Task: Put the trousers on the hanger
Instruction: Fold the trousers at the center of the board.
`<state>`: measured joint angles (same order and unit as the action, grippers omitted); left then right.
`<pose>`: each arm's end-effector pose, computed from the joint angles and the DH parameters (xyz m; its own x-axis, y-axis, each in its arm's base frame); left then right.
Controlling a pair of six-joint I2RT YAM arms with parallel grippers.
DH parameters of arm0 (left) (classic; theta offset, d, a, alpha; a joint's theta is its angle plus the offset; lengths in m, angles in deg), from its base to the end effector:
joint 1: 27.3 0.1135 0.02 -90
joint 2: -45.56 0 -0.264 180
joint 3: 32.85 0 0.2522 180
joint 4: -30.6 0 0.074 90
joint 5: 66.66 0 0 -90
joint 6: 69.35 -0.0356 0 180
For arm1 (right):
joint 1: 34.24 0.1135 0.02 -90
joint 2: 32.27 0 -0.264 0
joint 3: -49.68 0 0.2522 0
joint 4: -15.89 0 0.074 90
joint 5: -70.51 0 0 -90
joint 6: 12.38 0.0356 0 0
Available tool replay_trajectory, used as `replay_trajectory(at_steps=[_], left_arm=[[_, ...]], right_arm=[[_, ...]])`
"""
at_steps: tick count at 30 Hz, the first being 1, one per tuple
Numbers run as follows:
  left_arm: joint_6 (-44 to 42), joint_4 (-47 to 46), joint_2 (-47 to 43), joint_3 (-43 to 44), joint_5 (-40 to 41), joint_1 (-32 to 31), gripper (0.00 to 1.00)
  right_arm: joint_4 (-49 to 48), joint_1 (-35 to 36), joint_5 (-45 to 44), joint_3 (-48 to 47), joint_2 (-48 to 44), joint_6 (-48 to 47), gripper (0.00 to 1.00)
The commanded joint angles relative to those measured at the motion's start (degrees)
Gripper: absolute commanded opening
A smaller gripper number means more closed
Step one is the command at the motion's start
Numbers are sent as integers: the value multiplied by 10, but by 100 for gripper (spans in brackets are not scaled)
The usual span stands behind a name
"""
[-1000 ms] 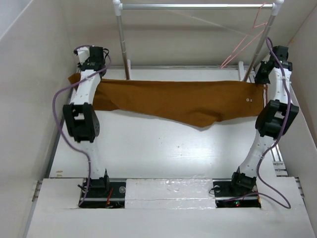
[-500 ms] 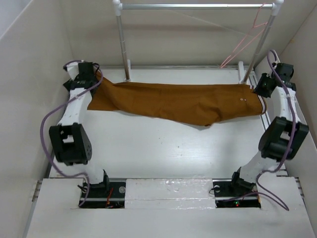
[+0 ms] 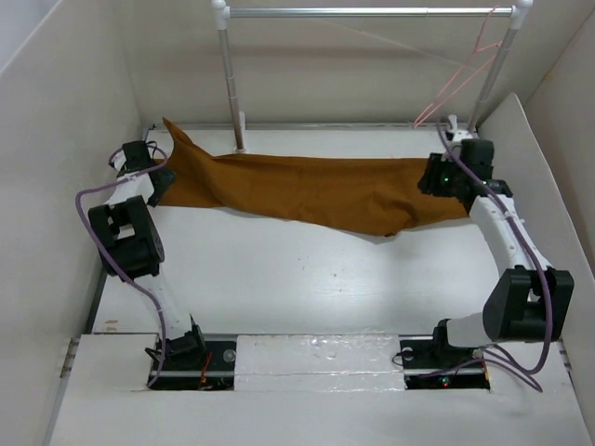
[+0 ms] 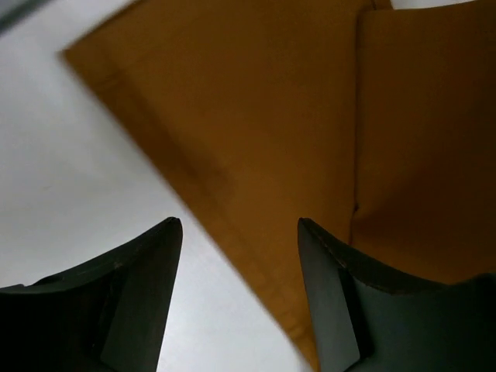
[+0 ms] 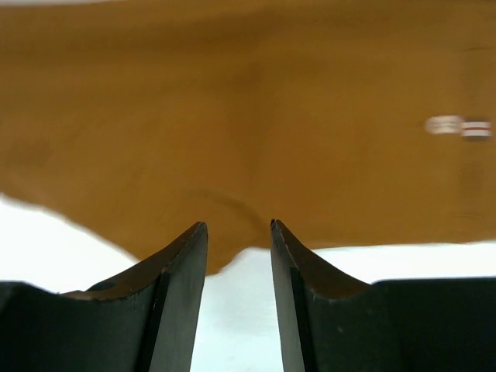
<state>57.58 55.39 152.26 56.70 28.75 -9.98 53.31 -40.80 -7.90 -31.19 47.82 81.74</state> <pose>0.3983 0.1277 0.2189 -0.2917 -0.7175 -0.6325 -0.6738 0.6235 -0.3966 0.3129 -0.0288 0.3120 -0.5948 0.1392 -0.7917 -0.0055 0.9842 0.1772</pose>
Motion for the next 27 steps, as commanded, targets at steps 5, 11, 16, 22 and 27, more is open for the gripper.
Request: replay_trajectory(at_steps=[5,11,16,22,27], left_arm=[[10,-13,132,182,-102,-3,58],[2,-7,191,254,-89,-3,50],[2,9,242,311,-87,-9,43],[14,7,279,356,-94,-20,35],[31,-5,294,368,-105,-20,30]], right_arm=[[-5,124,26,44,-30,-30,44],[-5,204,3,64,-32,-20,44],[-3,248,-6,55,-24,-10,43],[-12,322,-15,71,-5,14,42],[-34,378,-12,91,-1,41,42]])
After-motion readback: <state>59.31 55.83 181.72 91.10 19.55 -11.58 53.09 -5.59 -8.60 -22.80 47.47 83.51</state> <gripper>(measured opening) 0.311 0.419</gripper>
